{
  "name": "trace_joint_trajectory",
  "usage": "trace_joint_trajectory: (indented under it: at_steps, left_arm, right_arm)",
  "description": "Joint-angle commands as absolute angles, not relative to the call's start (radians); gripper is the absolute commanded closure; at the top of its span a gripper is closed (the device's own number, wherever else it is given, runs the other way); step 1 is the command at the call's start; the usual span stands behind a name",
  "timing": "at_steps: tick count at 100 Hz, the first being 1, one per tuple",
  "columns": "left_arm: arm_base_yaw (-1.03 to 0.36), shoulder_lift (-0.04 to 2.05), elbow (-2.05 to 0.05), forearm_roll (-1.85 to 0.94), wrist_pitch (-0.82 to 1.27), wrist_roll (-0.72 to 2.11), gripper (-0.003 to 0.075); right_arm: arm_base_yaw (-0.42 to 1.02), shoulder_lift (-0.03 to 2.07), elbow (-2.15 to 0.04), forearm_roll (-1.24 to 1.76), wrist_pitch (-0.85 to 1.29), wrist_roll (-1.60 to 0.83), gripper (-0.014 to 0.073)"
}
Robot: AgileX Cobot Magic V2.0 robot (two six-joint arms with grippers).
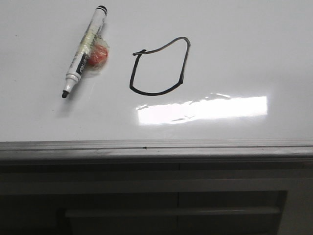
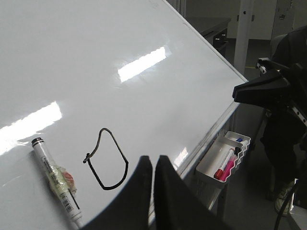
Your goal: Write number 0 on whiteboard
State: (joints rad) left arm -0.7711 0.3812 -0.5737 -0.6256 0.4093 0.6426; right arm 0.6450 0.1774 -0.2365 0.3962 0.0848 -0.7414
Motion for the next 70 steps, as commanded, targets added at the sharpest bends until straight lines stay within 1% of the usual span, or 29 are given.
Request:
trace_joint_trajectory:
  at_steps: [1, 31, 46, 52, 60, 70]
  left_arm:
    - [-0.769, 0.387, -0.602, -0.643, 0.356, 0.642, 0.0740]
    - [-0.769, 0.387, -0.602, -0.643, 0.354, 0.642, 0.0740]
    - [-0.763, 0.380, -0.552, -0.599, 0.338, 0.642, 0.0740]
    - [-0.751, 0.362, -0.515, -0.547, 0.291, 0.642, 0.0740]
    - [-0.702, 0.306, -0.439, -0.409, 0.200, 0.623, 0.0740]
    - [-0.596, 0.229, -0.276, -0.257, 0.041, 0.446, 0.0740]
  right_arm:
    - [0.636, 0.187, -0.262, 0.393, 0.000, -0.741, 0.0662]
    - [0.636, 0.187, -0.262, 0.393, 0.000, -0.741, 0.0662]
    - [0.636, 0.187, -0.262, 0.393, 0.000, -0.741, 0.0662]
    - [0.636, 0.187, -0.262, 0.393, 0.000, -0.741, 0.0662]
    - [0.636, 0.187, -0.262, 0.393, 0.000, -0.741, 0.0662]
    - [0.636, 0.187, -0.262, 0.393, 0.000, -0.741, 0.0662]
